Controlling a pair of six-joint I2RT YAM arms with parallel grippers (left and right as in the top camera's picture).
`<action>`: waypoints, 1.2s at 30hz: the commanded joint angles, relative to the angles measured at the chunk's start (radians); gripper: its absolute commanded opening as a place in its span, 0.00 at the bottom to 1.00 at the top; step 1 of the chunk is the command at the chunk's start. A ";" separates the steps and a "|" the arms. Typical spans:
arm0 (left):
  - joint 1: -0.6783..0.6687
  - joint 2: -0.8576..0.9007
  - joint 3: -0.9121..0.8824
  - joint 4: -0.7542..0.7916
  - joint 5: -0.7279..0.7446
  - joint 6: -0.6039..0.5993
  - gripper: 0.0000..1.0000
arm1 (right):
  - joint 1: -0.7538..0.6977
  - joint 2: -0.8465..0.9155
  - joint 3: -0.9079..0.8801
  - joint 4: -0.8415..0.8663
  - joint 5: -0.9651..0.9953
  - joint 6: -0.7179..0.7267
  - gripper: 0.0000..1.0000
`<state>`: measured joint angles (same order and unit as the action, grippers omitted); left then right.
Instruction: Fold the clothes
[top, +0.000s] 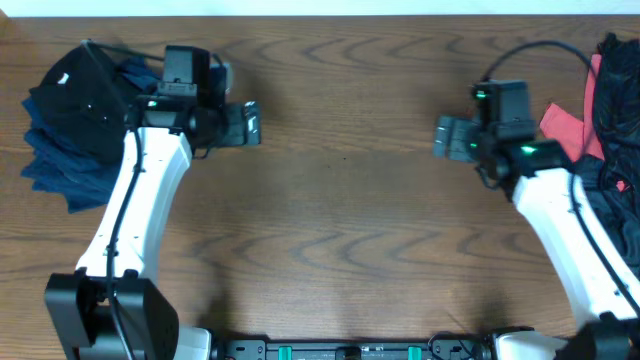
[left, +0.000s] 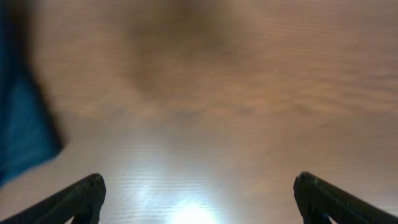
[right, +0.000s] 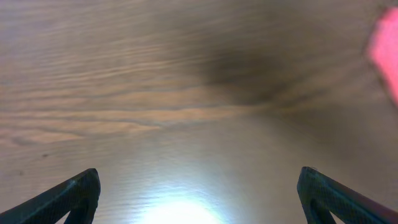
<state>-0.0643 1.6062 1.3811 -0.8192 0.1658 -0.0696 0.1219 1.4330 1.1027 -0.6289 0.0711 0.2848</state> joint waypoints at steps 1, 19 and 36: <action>0.022 -0.094 0.009 -0.029 -0.088 0.021 0.98 | -0.047 -0.106 0.002 -0.045 0.003 0.004 0.99; 0.019 -0.912 -0.451 0.173 -0.021 0.073 0.98 | -0.055 -0.865 -0.385 -0.023 0.126 0.098 0.99; 0.019 -1.031 -0.489 0.006 -0.021 0.073 0.98 | -0.055 -1.002 -0.465 -0.392 0.158 0.100 0.99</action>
<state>-0.0441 0.5762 0.8959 -0.7975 0.1318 -0.0029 0.0704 0.4335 0.6434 -0.9855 0.2119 0.3683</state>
